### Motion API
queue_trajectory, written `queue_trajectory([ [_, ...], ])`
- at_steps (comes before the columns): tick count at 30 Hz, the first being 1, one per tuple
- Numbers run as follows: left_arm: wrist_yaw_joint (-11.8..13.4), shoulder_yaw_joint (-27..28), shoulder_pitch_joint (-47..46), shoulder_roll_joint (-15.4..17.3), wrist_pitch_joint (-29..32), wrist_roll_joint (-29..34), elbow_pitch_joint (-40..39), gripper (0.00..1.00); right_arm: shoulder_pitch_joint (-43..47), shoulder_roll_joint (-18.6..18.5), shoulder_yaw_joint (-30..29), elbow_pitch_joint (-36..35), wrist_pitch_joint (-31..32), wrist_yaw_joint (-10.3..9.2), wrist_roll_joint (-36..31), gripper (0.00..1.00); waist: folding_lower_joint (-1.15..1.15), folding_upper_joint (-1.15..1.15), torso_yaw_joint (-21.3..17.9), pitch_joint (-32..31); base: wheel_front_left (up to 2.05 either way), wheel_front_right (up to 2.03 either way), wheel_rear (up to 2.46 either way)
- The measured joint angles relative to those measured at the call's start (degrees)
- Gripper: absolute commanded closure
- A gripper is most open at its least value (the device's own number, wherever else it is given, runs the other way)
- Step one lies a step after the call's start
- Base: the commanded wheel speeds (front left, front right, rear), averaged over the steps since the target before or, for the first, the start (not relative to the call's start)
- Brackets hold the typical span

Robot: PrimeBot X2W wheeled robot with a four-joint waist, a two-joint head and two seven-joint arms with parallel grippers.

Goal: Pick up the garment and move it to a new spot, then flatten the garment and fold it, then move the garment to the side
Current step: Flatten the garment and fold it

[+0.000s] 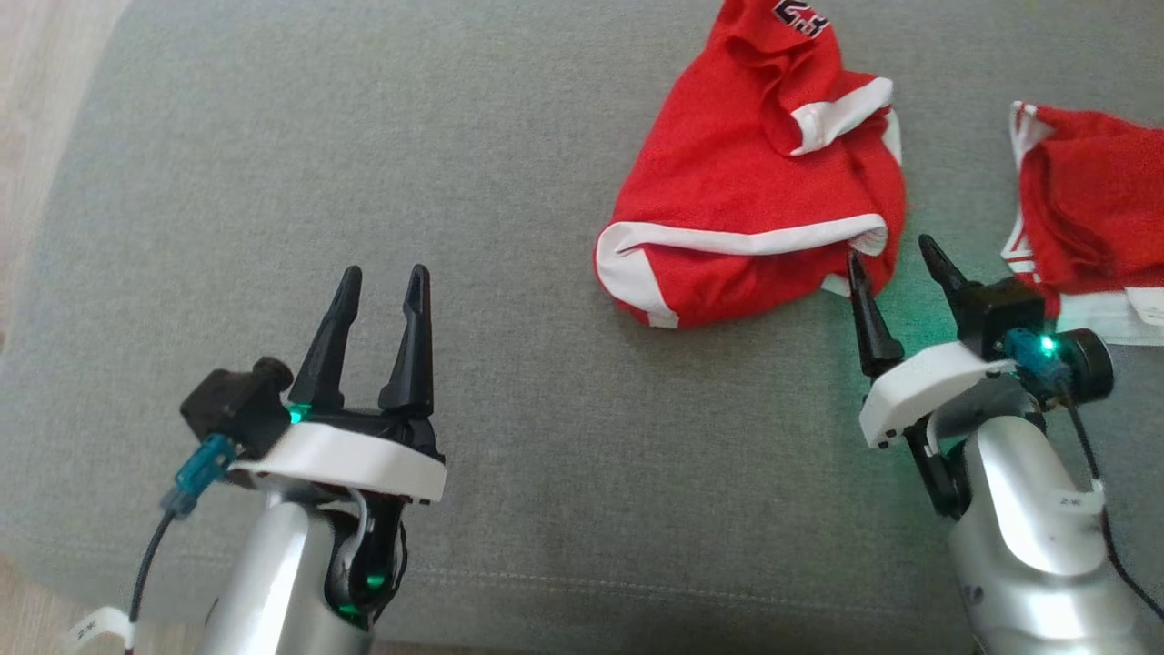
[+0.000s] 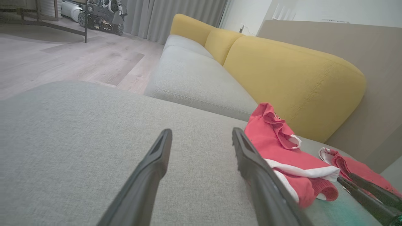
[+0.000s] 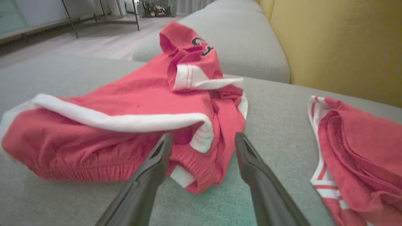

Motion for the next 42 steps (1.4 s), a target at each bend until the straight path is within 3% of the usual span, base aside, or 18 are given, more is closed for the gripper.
queue_trajectory([
  [13, 0.0, -0.4, -0.7, 0.0, 0.0, -0.4, 0.1, 0.00, -5.0, -0.2, -2.6, 6.2, -2.3, 0.00, -5.7, 0.00, 0.00, 0.00, 1.5, 2.0, 0.00, 0.00, 0.00],
  [14, 0.0, -0.6, -0.9, 0.0, 0.0, -0.4, 0.1, 0.00, -5.4, -0.2, -2.7, 6.7, -2.5, 0.00, -6.0, 0.21, 0.00, 0.00, 1.5, 2.1, 0.00, 0.00, 0.00],
  [15, 0.0, -0.7, -1.1, 0.0, 0.0, -0.4, 0.1, 0.00, -5.7, -0.2, -2.7, 7.1, -2.7, 0.00, -6.1, 0.72, 0.00, 0.00, 1.5, 2.1, 0.00, 0.00, 0.00],
  [16, 0.0, -0.8, -1.3, 0.0, 0.0, -0.4, 0.1, 0.00, -6.0, -0.2, -2.8, 7.5, -2.8, 0.00, -6.1, 1.00, 0.00, 0.00, 1.5, 2.2, 0.00, 0.00, 0.00],
  [31, -0.6, -2.7, -1.4, 0.0, 0.0, 1.5, 0.5, 0.00, -11.0, -3.9, -5.9, 9.6, -3.3, 0.00, -10.5, 1.00, 0.00, 0.00, -1.8, 1.4, 0.00, 0.00, 0.00],
  [42, -2.2, -12.6, -7.4, 0.0, 0.0, 6.6, 1.0, 0.00, -17.6, -6.5, -6.9, 8.8, 3.2, 0.00, -12.3, 1.00, 0.00, 0.00, -5.6, 4.0, 0.00, 0.00, 0.00],
])
